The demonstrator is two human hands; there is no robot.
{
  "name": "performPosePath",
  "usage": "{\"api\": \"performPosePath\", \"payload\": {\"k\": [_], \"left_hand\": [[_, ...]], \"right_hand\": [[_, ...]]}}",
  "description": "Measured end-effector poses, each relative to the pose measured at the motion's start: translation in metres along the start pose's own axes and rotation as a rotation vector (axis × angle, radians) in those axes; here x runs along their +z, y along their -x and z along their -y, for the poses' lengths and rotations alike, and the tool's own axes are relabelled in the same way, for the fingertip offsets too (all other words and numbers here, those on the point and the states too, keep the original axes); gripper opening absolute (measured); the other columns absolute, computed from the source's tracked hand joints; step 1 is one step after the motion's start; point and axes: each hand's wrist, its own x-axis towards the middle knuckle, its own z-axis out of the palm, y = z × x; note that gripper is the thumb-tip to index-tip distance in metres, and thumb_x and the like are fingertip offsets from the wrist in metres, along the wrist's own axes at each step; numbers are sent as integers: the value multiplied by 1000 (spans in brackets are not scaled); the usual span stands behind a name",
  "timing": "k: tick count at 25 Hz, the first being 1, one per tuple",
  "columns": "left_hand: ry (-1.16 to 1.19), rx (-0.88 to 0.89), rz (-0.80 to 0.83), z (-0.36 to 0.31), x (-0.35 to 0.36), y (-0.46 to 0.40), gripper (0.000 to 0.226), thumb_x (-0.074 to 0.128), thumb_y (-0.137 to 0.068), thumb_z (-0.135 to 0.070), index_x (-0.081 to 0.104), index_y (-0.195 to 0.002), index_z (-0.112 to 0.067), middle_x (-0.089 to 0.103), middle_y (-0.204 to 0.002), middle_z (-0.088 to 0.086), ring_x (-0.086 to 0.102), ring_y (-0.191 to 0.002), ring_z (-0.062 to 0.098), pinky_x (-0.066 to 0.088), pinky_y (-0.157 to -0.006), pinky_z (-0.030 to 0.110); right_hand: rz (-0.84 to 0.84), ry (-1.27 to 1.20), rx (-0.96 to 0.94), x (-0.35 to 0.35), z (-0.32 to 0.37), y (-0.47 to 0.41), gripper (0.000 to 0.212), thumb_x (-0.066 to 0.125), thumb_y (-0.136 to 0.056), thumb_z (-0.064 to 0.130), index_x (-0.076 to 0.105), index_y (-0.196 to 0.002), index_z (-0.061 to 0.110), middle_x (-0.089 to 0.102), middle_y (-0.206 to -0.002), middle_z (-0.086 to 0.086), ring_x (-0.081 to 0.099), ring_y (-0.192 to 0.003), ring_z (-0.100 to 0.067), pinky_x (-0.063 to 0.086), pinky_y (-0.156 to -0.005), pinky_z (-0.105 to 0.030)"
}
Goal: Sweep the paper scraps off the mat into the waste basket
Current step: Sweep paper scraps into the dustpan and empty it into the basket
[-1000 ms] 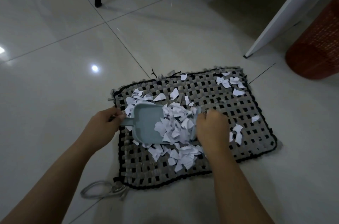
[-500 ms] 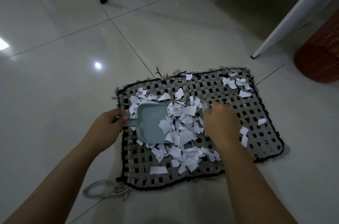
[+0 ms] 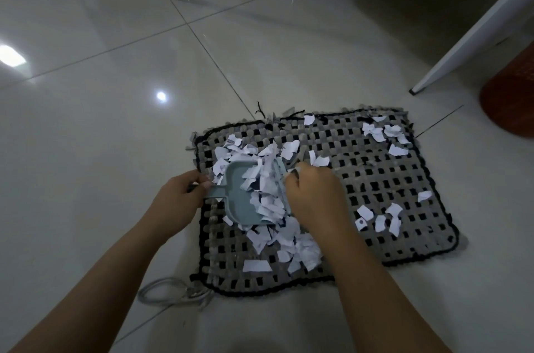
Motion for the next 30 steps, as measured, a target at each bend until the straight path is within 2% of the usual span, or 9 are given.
{"api": "performPosePath", "payload": {"k": [4,7,10,13,14,17,19,23,30], "left_hand": [[69,-51,22,2,-2,1,21,47,-93,-20,59,-81,-6,50,-56,5,37,-48,20,32,-45,24],[92,-59,10,3,-3,2,21,47,-92,-17,59,-85,-3,48,-56,7,36,-49,20,31,-45,24],[65,-43,1,4,-3,3,21,46,-92,-17,59,-84,-3,49,-57,7,37,-49,20,32,-45,24],[48,-38,1,5,0,2,20,46,-92,-18,59,-83,-6,50,-57,6,39,-49,21,34,-46,25],[47,-41,1,6,1,2,20,46,-92,-19,59,-83,-7,51,-57,6,40,-50,21,35,-47,26],[79,-54,7,7,1,3,21,45,-93,-20,58,-84,-6,50,-58,7,39,-51,21,34,-47,26],[122,-63,16,8,0,3,21,45,-93,-19,57,-86,-3,48,-58,7,37,-52,19,32,-48,26],[175,-80,50,11,-1,6,20,45,-94,-17,56,-85,-3,46,-59,6,35,-52,19,28,-48,25],[248,-95,-19,25,-12,27,20,45,-94,-15,60,-88,-3,48,-63,9,37,-55,19,29,-49,25]], "right_hand": [[-120,7,65,-22,-23,-9,34,42,-95,18,41,-61,13,37,-52,2,33,-44,-10,23,-43,-24],[-166,110,178,-37,-42,-25,39,42,-92,12,33,-54,9,34,-51,0,30,-44,-12,18,-43,-23],[-97,95,183,-33,-37,-35,44,44,-91,8,29,-50,12,33,-51,0,37,-48,-19,23,-45,-24],[53,60,57,-9,-11,-27,26,43,-90,8,48,-64,6,38,-54,-2,47,-61,-25,28,-46,-25],[90,50,13,-3,-2,-22,25,42,-90,7,44,-65,7,35,-55,-1,45,-61,-25,25,-45,-24],[105,49,-76,8,11,-12,42,41,-90,5,23,-52,12,26,-54,0,32,-50,-21,16,-42,-23],[99,50,-102,7,11,-10,47,41,-91,6,20,-51,16,26,-53,1,28,-47,-18,15,-42,-23],[10,-40,-73,-2,1,-11,44,45,-93,14,29,-52,16,33,-50,0,29,-43,-12,19,-41,-25],[-132,-84,0,-37,-17,-27,30,48,-93,19,55,-70,1,46,-56,-6,38,-48,-18,26,-45,-24]]}}
